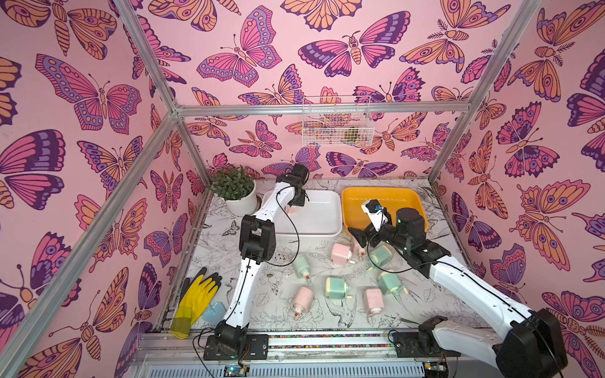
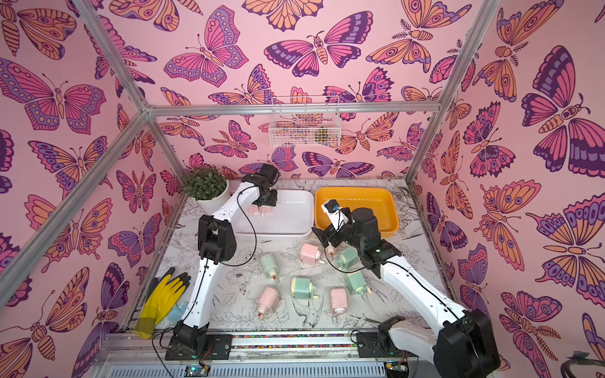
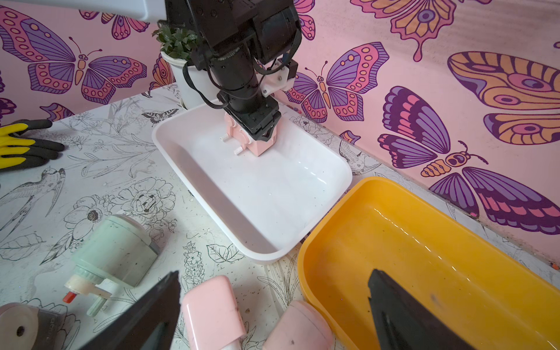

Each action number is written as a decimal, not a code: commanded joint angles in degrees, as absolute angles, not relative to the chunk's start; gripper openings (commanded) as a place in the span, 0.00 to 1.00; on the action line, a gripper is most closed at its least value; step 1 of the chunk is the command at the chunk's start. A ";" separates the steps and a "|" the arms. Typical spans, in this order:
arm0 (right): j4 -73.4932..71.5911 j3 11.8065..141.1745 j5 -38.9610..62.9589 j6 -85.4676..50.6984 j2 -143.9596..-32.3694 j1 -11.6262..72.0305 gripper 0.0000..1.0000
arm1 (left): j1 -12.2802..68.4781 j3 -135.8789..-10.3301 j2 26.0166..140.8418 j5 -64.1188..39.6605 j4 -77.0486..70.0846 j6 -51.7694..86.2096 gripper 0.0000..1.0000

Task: Place the pencil sharpeners by color into the storage box
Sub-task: Place the pencil sharpener in the storage box.

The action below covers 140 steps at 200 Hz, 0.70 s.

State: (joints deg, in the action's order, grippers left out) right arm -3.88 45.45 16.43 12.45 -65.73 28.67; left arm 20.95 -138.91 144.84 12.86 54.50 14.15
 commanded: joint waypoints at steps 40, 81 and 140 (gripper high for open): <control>-4.83 46.25 17.24 12.54 -65.21 29.09 0.99 | 20.57 -140.06 145.03 13.81 54.90 13.84 0.60; -4.41 46.32 16.98 12.83 -64.83 29.10 0.99 | 20.53 -139.79 145.79 14.20 54.90 14.09 0.66; -3.78 46.32 16.90 13.52 -64.06 29.07 0.99 | 20.48 -139.32 144.83 13.89 55.03 14.13 0.66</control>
State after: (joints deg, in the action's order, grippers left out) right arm -3.86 45.45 16.53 12.67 -65.12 28.67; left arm 20.95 -139.37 144.94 13.28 54.39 14.11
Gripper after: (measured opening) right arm 0.990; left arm 0.659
